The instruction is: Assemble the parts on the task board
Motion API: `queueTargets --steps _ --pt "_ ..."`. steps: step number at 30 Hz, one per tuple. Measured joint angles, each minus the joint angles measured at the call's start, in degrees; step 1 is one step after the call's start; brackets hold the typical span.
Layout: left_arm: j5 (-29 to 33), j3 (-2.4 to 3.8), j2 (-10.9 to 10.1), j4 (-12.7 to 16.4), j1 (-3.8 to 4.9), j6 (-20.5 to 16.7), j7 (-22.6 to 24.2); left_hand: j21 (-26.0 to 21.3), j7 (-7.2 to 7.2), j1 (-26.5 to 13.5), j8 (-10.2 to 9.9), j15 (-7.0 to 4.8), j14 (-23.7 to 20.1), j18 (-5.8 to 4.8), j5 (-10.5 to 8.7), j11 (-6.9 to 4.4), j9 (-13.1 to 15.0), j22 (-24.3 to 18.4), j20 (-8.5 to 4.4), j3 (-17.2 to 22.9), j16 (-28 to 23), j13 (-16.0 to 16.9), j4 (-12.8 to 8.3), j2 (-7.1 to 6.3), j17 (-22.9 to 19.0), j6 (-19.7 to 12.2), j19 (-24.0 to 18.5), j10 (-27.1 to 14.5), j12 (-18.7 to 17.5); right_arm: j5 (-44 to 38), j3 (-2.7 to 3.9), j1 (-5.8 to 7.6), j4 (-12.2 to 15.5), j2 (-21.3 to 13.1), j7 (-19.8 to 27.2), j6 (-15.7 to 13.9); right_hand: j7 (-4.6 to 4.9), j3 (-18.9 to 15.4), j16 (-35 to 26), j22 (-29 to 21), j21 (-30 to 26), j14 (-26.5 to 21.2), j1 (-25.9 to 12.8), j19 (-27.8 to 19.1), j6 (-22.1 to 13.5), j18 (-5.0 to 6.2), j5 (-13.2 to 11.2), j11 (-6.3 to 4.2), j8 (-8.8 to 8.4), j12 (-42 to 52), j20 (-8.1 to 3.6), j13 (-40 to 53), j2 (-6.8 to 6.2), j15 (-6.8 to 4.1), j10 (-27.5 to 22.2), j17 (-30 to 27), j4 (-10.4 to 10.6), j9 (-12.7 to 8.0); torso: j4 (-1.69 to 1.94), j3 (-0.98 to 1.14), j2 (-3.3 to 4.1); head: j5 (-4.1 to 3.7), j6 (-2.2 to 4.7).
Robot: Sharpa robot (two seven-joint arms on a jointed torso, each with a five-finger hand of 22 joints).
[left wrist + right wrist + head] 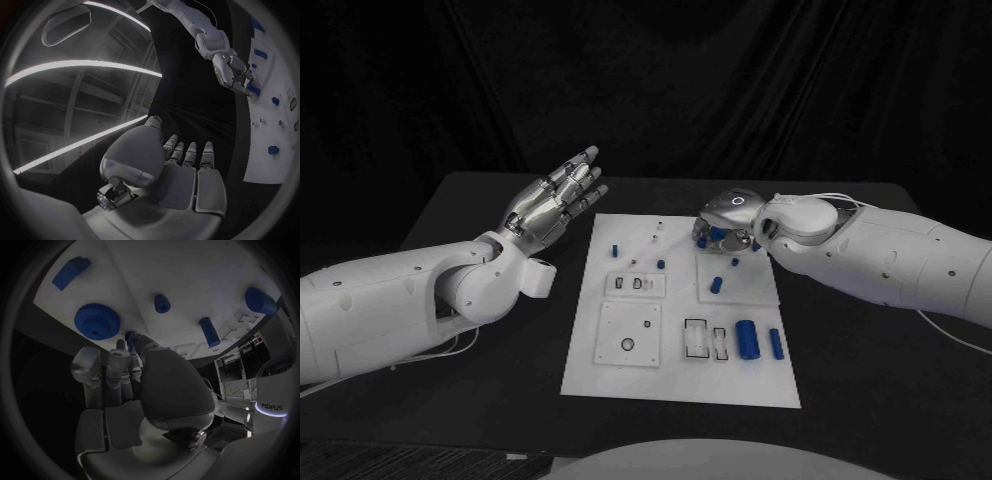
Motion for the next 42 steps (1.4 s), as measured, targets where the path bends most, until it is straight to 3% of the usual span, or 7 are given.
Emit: queueTargets --steps 3,9,19,21,30,31,42 --pt "0.0 0.0 0.0 -0.03 0.0 0.03 0.0 0.0 0.0 0.0 0.0 0.0 0.0 0.0 0.0 0.0 0.0 0.0 0.0 0.0 0.0 0.0 0.0 0.0 0.0 0.0 0.0 0.0 0.0 0.0 0.0 -0.04 -0.15 0.09 0.26 -0.49 0.25 0.79 0.72 1.37 0.91 0.46 0.0 0.42 1.46 -0.92 -0.17 -0.58 0.98 0.85 -0.42 0.32 0.0 -0.46 2.19 1.17 -0.31 1.22 -0.03 -0.02 -0.01 0.05 -0.13" --pt "0.0 0.0 0.0 -0.17 0.0 0.12 0.0 0.0 0.0 0.23 0.0 0.0 0.0 0.0 0.28 0.0 0.0 0.0 0.0 0.0 0.0 0.01 0.0 -0.22 0.01 0.0 0.0 0.0 0.0 -0.01 -0.01 -0.12 -0.36 0.16 1.02 -1.94 1.21 1.58 1.61 3.62 2.26 1.22 0.34 1.33 4.04 -0.92 -1.33 -2.02 3.16 1.43 -1.33 0.74 -0.36 -1.23 5.86 2.74 -1.12 3.98 -0.06 -0.03 -0.08 0.17 -0.32" --pt "-0.01 0.0 -0.42 -0.34 0.0 0.21 0.01 0.0 0.21 0.5 0.0 -0.01 0.0 0.0 0.73 0.0 0.0 -0.05 0.0 0.32 0.0 -0.04 0.0 0.05 0.03 0.21 0.0 0.0 0.0 -0.02 -0.06 0.09 0.15 -0.22 1.99 -4.41 1.24 2.03 1.83 5.45 3.15 1.32 0.22 1.93 4.63 -0.91 -1.56 -2.34 4.29 1.51 -1.52 1.07 -0.45 -1.32 7.79 3.32 -1.59 3.98 -0.09 -0.03 -0.13 0.65 -0.42" --pt "-0.01 0.0 -0.69 -0.19 0.0 0.21 0.01 0.0 0.21 0.5 0.0 -0.01 0.0 0.0 0.73 0.0 0.0 -0.05 0.0 0.32 0.0 -0.04 0.0 0.05 0.03 0.21 0.0 0.0 0.0 -0.03 -0.08 0.73 0.74 -0.44 2.04 -4.61 1.24 2.03 3.22 6.88 4.35 1.92 0.24 2.82 4.63 -1.82 -1.79 -2.17 4.29 1.5 -1.7 1.08 -0.33 -1.58 7.96 5.41 -1.59 3.98 -0.1 -0.04 -0.14 0.77 -0.42" --pt "-0.01 0.0 -1.08 0.58 0.0 0.09 0.01 0.0 0.21 0.72 0.0 -0.01 0.0 0.0 0.95 0.0 0.03 -0.04 -0.01 0.31 0.0 -0.03 0.0 -0.18 0.04 0.21 0.0 0.0 0.0 -0.03 0.02 4.08 3.16 -0.99 1.84 -4.37 1.25 2.0 6.02 10.11 6.49 2.45 -0.51 4.15 4.63 -1.85 -3.36 -2.22 4.27 -0.27 -1.62 0.79 0.34 -1.63 8.08 9.58 -1.58 3.98 -0.1 -0.09 -0.14 1.21 0.1" --pt "-0.01 0.0 -1.09 0.72 0.0 0.07 0.01 0.0 0.45 0.75 0.0 -0.03 -0.02 0.0 0.95 0.0 0.03 -0.05 0.0 0.41 0.0 -0.03 0.1 -0.21 0.04 0.21 0.0 0.0 0.0 -0.03 0.02 4.31 3.34 -0.99 1.81 -4.29 1.26 1.83 6.51 10.69 6.96 2.45 -1.08 4.54 4.61 -2.69 -4.24 -2.33 4.23 -0.56 -1.64 0.77 0.35 -1.63 8.19 10.26 -1.42 3.98 -0.1 -0.09 -0.14 1.25 0.18" --pt "-0.01 0.01 -0.85 1.93 0.39 -0.08 0.01 0.0 0.73 1.22 0.0 -0.96 -0.11 0.0 0.95 0.39 0.03 -0.04 -0.01 0.47 0.0 -0.02 0.16 -0.59 0.01 0.31 0.0 -0.01 0.0 -0.04 0.0 5.76 3.3 0.3 1.22 -3.34 1.45 1.57 8.92 14.27 9.31 2.45 -2.35 5.92 4.42 -2.69 -5.55 -2.42 3.96 -1.67 -1.62 0.62 -0.07 -1.63 8.29 13.92 -0.6 3.98 0.3 -0.38 0.44 1.91 0.7"
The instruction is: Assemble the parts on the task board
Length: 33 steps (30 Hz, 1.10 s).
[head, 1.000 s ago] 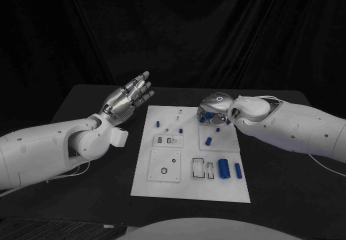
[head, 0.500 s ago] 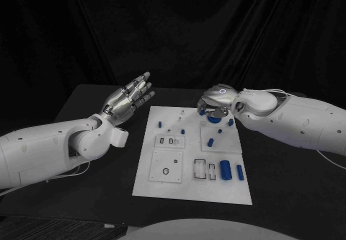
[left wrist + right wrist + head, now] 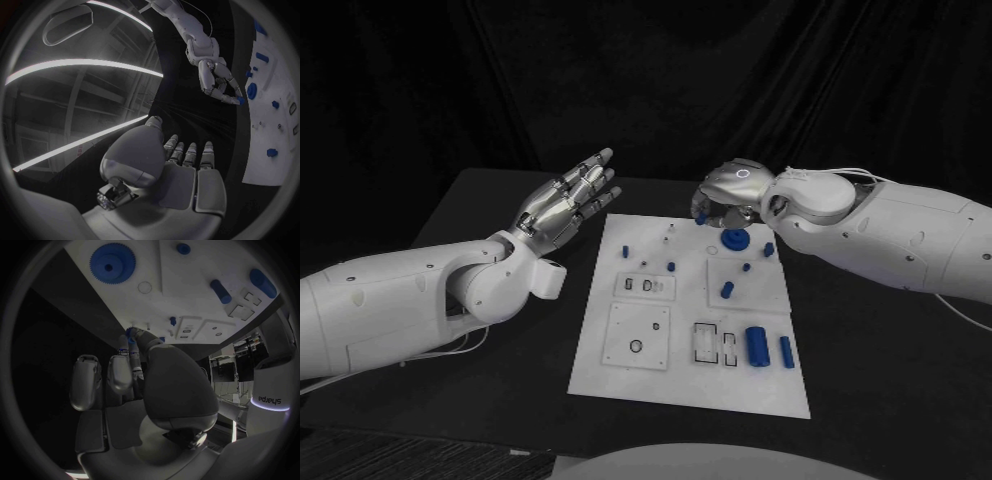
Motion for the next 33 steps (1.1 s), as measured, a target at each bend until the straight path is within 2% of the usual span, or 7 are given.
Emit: queueTargets --steps 6,8,18,21,22,24,33 --pt "-0.01 0.02 0.35 0.03 0.42 -0.15 0.0 0.0 0.34 0.4 0.0 -0.82 0.0 0.0 0.0 0.0 0.06 0.0 0.0 0.0 0.0 0.01 0.0 -0.04 -0.01 0.34 0.0 0.0 0.0 0.0 0.0 0.19 -1.29 1.04 -0.55 0.44 0.01 0.08 0.0 0.17 0.0 0.0 0.0 0.2 -0.01 0.01 0.0 0.0 -0.14 -0.26 -0.2 -0.07 0.0 0.0 0.0 0.01 0.07 0.0 0.74 -0.37 0.91 -0.47 0.25" --pt "-0.01 0.01 0.34 0.02 0.46 -0.28 0.0 0.0 0.4 0.39 0.0 -1.33 -0.1 -0.01 0.0 0.0 0.06 0.01 -0.57 0.0 0.0 0.01 0.0 -0.03 -0.01 0.4 0.09 0.0 0.0 0.0 0.0 0.19 -1.69 1.47 -0.65 0.5 0.01 0.08 0.0 0.17 0.0 0.0 0.0 0.2 -0.01 0.01 0.0 0.0 -0.23 -0.26 -0.2 -0.07 0.0 0.0 0.0 0.12 0.07 0.0 1.01 -0.44 1.22 -0.73 0.47" --pt "-0.01 -0.01 0.33 -0.21 0.6 -0.94 0.01 0.0 0.4 0.39 0.0 -1.53 0.1 0.0 0.0 0.0 0.06 0.01 -1.75 0.0 0.0 0.02 0.0 -0.04 -0.01 0.4 0.09 0.0 0.0 -0.01 -0.01 0.18 -4.66 3.79 -1.25 0.59 -0.13 0.23 0.0 0.25 0.0 -0.01 0.0 0.2 -0.34 0.02 -0.01 0.01 -0.4 -0.71 -0.2 -0.12 0.0 0.0 -0.01 0.19 0.22 0.01 2.35 -0.8 2.25 -2.02 0.93" --pt "-0.01 -0.01 0.42 -0.32 0.64 -1.08 0.01 0.0 0.4 0.39 0.0 -1.55 0.09 -0.01 0.0 0.0 0.06 0.01 -1.95 -0.02 0.0 0.03 0.02 -0.04 0.0 0.4 0.0 0.0 0.0 -0.01 0.0 0.08 -5.63 4.41 -1.4 0.55 -0.16 0.23 0.0 0.25 0.0 -0.01 0.0 0.2 -0.38 0.02 -0.01 0.01 -0.52 -0.71 -0.2 -0.12 -0.01 0.0 -0.01 0.18 0.22 0.06 2.65 -0.87 2.52 -2.24 0.98" --pt "-0.01 -0.01 0.46 -0.35 0.64 -1.14 0.01 0.0 0.4 0.39 0.0 -1.75 -0.12 -0.01 0.0 0.0 0.06 0.01 -2.65 -0.17 0.0 0.03 0.17 -0.03 0.0 0.4 0.07 0.0 0.0 -0.01 0.0 0.02 -5.9 4.59 -1.43 0.52 -0.15 0.23 0.0 0.25 0.0 0.0 0.0 0.2 -0.41 0.02 -0.01 0.01 -0.56 -0.7 -0.2 -0.12 -0.01 0.0 -0.01 0.18 0.22 0.09 2.72 -0.88 2.6 -2.3 1.01" --pt "-0.01 -0.01 0.53 -0.4 0.64 -1.3 0.01 0.0 0.4 0.39 0.0 -1.84 -0.21 0.0 0.0 0.0 0.06 0.02 -3.0 -0.17 0.0 0.02 0.17 -0.04 0.0 0.4 0.1 0.0 0.0 -0.01 0.0 -0.1 -6.46 4.99 -1.49 0.42 0.07 0.23 0.22 0.25 0.0 0.0 -0.3 0.2 -0.75 0.02 -0.01 0.01 -0.66 -0.7 -0.2 -0.11 -0.31 0.0 -0.01 0.22 0.22 3.46 2.88 -0.91 2.76 -2.44 1.03" --pt "-0.01 -0.01 0.51 -0.54 0.64 -1.69 0.01 0.0 0.4 0.39 0.0 -2.04 0.0 0.0 0.0 0.0 0.05 0.02 -2.99 -0.17 0.0 -0.02 0.17 -0.04 0.02 0.4 0.1 0.0 0.0 -0.01 -0.01 -0.22 -7.22 5.49 -1.68 0.26 0.05 0.23 0.22 0.26 0.0 -0.01 -0.29 0.2 -0.83 0.03 -0.01 0.01 -0.89 -1.04 -0.2 -0.11 -0.31 0.0 -0.01 0.26 0.22 4.77 3.26 -0.98 3.08 -2.67 1.02"
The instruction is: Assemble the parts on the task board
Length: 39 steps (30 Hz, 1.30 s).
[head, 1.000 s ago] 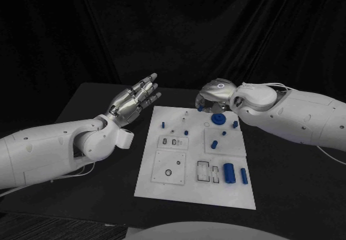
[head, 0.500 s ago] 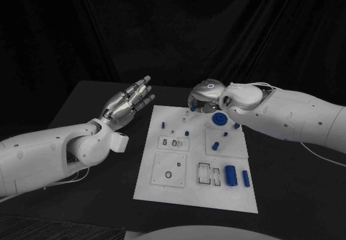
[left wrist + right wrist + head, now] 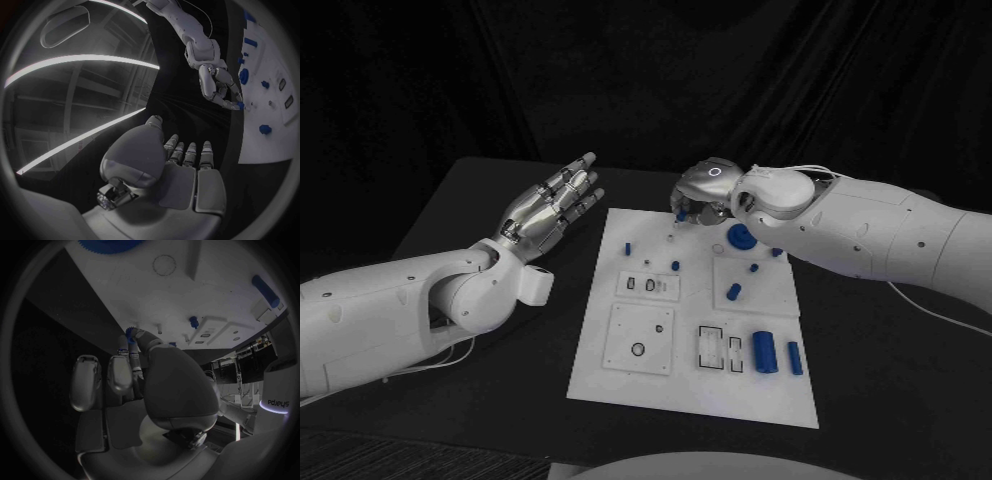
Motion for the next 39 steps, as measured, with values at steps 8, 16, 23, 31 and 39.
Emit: queueTargets --steps 8,16,23,31,39 --pt "0.0 0.01 0.05 -0.13 0.0 0.02 0.0 0.0 0.0 0.0 0.0 0.0 0.0 0.0 0.0 0.0 0.0 0.0 0.0 0.0 0.0 0.0 0.0 0.0 0.01 0.0 0.0 0.0 0.0 0.0 0.0 -0.18 -0.09 0.02 -0.08 0.12 0.33 0.17 0.0 -0.1 0.0 0.0 0.01 0.0 -0.43 0.0 0.0 0.22 -0.29 -0.45 0.0 -0.06 -0.01 0.0 -0.22 -0.06 -0.17 1.38 0.1 0.0 0.03 -0.15 -0.15" --pt "0.0 0.01 0.06 -0.36 0.0 0.08 0.0 0.0 0.0 0.0 0.0 0.0 0.0 0.0 0.0 0.0 0.0 0.01 0.01 0.0 0.0 0.01 0.0 0.0 0.02 0.0 0.0 0.0 0.0 0.0 0.0 -0.26 -0.1 0.02 -0.09 0.31 0.34 0.16 0.0 -0.35 0.0 0.16 0.01 -0.21 -0.83 0.0 0.0 0.22 -0.52 -0.68 0.21 -0.11 -0.01 0.16 -0.22 -0.2 -0.17 1.46 -0.02 -0.12 -0.25 0.09 -0.62" --pt "0.0 0.01 0.05 -0.54 0.01 0.19 0.0 0.0 0.0 0.0 0.0 0.0 0.0 0.0 0.0 0.0 -0.01 0.01 0.01 0.0 0.0 0.02 0.0 0.0 -0.01 0.0 0.0 0.0 0.0 0.0 0.0 -0.34 -0.02 0.12 -0.09 0.51 0.46 0.49 0.0 -0.43 0.0 0.16 0.07 -0.21 -0.95 0.0 0.0 0.43 -0.62 -0.95 0.21 -0.1 -0.07 0.16 -0.43 -0.2 -0.17 1.47 -0.13 -0.18 -0.35 0.16 -0.83" --pt "0.0 0.0 0.19 -0.79 0.01 0.34 0.0 0.0 0.0 0.0 0.0 0.01 0.0 0.0 0.0 0.0 -0.01 0.01 0.01 0.0 0.0 0.03 0.0 0.0 -0.03 0.0 0.0 0.0 0.0 0.0 0.01 -0.49 -0.17 0.7 -0.08 0.75 0.54 0.49 -0.01 -0.75 -0.23 0.16 0.07 -0.42 -1.03 0.01 0.0 0.43 -0.89 -1.17 0.42 -0.1 -0.07 0.16 -0.43 -0.55 -0.17 1.47 -0.19 -0.2 -0.42 0.01 -1.24" --pt "0.0 0.0 0.43 -1.12 0.01 0.67 0.0 0.0 0.0 0.0 0.0 0.01 0.0 0.0 0.0 0.0 -0.01 0.01 0.01 0.0 0.0 0.04 0.0 0.0 -0.03 0.0 0.0 0.0 0.0 0.0 0.05 -0.98 -0.67 1.28 -0.07 1.02 0.52 0.58 -0.12 -0.97 -0.45 0.16 0.07 -0.62 -1.43 0.0 0.0 0.64 -0.95 -1.41 0.62 -0.15 -0.07 0.16 -0.64 -0.92 -0.26 1.65 -0.21 -0.21 -0.49 -0.01 -1.49"
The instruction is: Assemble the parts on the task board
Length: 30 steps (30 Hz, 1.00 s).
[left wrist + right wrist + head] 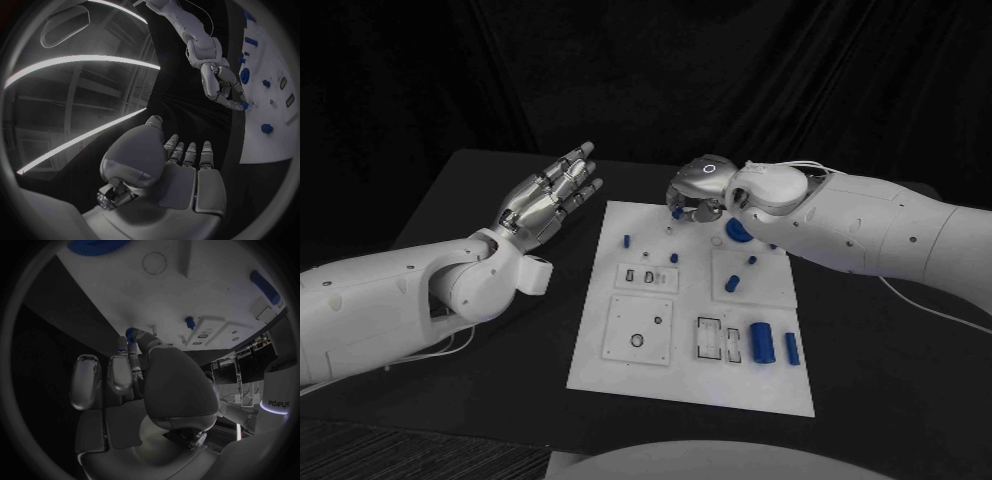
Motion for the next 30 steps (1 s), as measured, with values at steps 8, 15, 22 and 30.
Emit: queueTargets --steps 8,15,22,30 --pt "0.0 0.0 0.2 -0.3 0.0 0.33 0.0 0.0 0.0 0.0 0.0 0.28 -0.02 0.0 0.0 0.0 0.0 0.0 0.0 0.0 0.0 0.01 0.0 0.0 0.01 0.0 0.0 0.0 0.0 0.0 -0.01 -0.4 -0.76 0.62 -0.02 0.25 0.01 0.31 -0.63 -0.61 -0.78 -0.31 0.0 -0.96 -1.04 0.01 0.01 0.6 -0.92 -1.29 0.31 -0.11 0.01 0.31 -1.61 -0.94 0.17 0.21 0.01 -0.02 -0.03 0.05 -0.14" --pt "0.0 0.0 0.32 -0.48 0.0 0.66 0.0 0.0 0.0 0.0 0.0 0.36 0.07 0.0 0.0 0.0 -0.01 0.0 0.0 0.0 0.0 -0.03 0.0 0.0 0.02 0.0 0.0 0.0 0.0 0.0 -0.05 -0.66 -0.99 0.75 -0.33 1.14 -1.65 0.47 -1.9 -2.23 -2.72 -1.92 -0.53 -2.88 -6.83 0.01 -2.45 1.93 -4.68 -3.71 1.43 -0.55 -0.51 1.91 -7.12 -3.0 0.02 -0.79 0.01 -0.03 -0.05 0.05 -0.36" --pt "0.0 0.01 0.37 -0.79 0.0 0.94 0.0 0.0 0.21 0.0 0.0 0.36 0.07 0.0 0.0 0.17 -0.01 0.0 0.0 0.0 0.0 -0.04 0.0 0.0 0.03 0.21 0.0 0.17 0.0 0.0 -0.05 -0.69 -0.9 0.45 -1.06 1.92 -4.0 -1.41 -3.25 -4.22 -5.34 -4.29 -0.53 -5.41 -17.17 0.01 -2.87 2.54 -6.82 -5.7 2.19 -0.9 -0.51 2.52 -15.91 -5.61 -1.34 -5.0 0.03 -0.05 -0.08 0.13 -0.4" --pt "0.0 -0.01 0.06 -0.84 0.0 1.14 0.0 0.0 0.21 0.0 0.0 0.35 0.07 0.01 0.0 0.17 -0.01 -0.03 0.0 0.0 0.0 -0.03 0.0 0.0 0.04 0.21 0.0 0.17 0.0 -0.01 -0.07 -0.45 1.33 -2.38 -1.96 1.08 -3.78 -2.65 -6.6 -7.33 -8.82 -7.17 0.43 -8.26 -18.41 0.93 -2.35 2.66 -6.77 -5.02 2.43 -0.67 -0.05 2.72 -18.21 -11.1 -2.12 -6.77 0.02 -0.07 -0.11 0.53 0.09"
